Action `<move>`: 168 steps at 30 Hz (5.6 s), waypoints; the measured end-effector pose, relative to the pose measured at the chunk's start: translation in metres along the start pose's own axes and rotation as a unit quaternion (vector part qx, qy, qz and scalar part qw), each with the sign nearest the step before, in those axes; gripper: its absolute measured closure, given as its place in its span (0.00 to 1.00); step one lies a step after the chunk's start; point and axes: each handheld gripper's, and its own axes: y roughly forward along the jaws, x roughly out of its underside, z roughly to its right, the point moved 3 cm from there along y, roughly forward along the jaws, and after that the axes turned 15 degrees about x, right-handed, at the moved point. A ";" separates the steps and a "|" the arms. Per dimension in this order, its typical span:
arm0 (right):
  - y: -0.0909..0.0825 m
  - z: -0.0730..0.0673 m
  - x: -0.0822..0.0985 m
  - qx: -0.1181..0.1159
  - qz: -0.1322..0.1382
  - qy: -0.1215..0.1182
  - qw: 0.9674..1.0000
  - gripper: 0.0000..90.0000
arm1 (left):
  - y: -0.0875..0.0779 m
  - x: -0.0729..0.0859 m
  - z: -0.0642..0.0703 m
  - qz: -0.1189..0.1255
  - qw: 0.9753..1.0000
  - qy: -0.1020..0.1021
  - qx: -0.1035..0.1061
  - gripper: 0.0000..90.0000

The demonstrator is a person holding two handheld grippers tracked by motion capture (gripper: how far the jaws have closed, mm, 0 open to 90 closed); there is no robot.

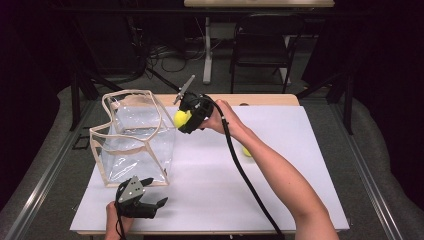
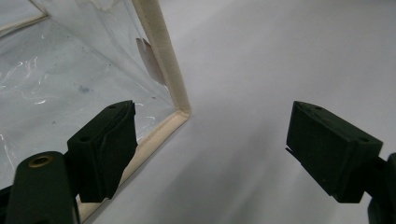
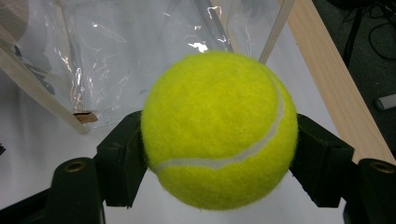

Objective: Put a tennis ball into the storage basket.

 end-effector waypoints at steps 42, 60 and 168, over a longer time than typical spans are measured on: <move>-0.017 0.015 -0.035 0.016 0.013 -0.005 1.000 0.30 | 0.000 0.000 0.000 0.002 1.000 0.002 -0.001 0.18; -0.027 0.018 -0.053 0.024 0.025 -0.005 0.999 0.30 | -0.002 0.000 0.000 0.002 1.000 0.004 -0.003 0.18; 0.011 -0.048 -0.101 -0.010 0.065 -0.009 0.998 0.30 | -0.002 0.000 0.000 0.005 1.000 0.005 -0.004 0.18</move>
